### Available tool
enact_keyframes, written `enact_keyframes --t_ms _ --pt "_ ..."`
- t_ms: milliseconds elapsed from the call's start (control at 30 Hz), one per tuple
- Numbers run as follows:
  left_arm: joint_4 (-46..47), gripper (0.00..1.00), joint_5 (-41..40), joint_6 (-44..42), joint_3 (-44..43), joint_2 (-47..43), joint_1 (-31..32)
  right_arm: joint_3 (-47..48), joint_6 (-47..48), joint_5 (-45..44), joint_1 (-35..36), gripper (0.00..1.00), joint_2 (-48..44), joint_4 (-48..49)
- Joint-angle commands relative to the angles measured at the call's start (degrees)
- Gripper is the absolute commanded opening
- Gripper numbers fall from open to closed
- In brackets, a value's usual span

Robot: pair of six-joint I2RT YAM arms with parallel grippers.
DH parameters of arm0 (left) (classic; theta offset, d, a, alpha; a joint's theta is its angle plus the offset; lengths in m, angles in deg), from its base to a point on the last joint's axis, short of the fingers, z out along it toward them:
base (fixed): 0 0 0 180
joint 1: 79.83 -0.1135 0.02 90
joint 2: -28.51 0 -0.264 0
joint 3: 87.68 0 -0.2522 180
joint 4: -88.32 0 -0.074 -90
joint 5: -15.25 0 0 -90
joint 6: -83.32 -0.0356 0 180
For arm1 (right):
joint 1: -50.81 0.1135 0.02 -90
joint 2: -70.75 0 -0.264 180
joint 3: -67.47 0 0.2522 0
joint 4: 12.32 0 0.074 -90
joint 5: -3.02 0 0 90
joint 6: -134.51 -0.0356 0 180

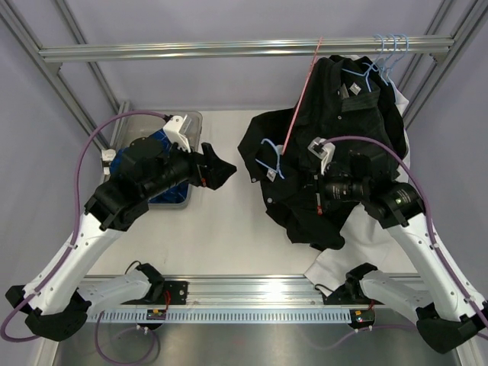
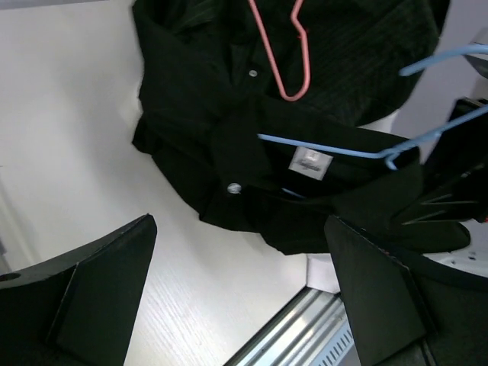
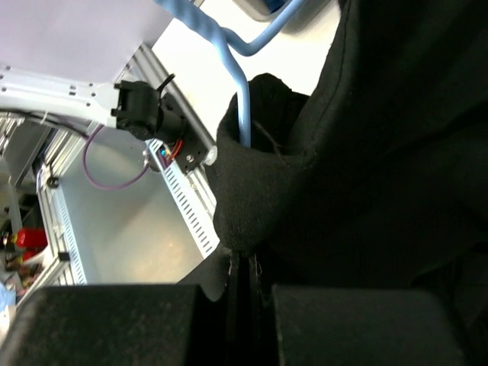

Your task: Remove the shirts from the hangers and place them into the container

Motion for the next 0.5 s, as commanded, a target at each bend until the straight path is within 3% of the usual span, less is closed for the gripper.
enact_keyframes --t_ms 0,167,467 --pt "4.11 0.99 -3.74 1.57 -3.18 0.48 4.06 6.98 0.07 2.85 4.68 0.00 3.51 5.41" --pt "6.57 0.98 -7.08 1.92 -5.11 2.06 8.99 11.91 -0.89 -1.01 12.85 0.00 11.06 9.80" --pt "11.58 0.85 -11.48 -0.01 -3.62 3.21 11.98 16.76 -3.70 -2.60 15.50 0.00 17.23 16.40"
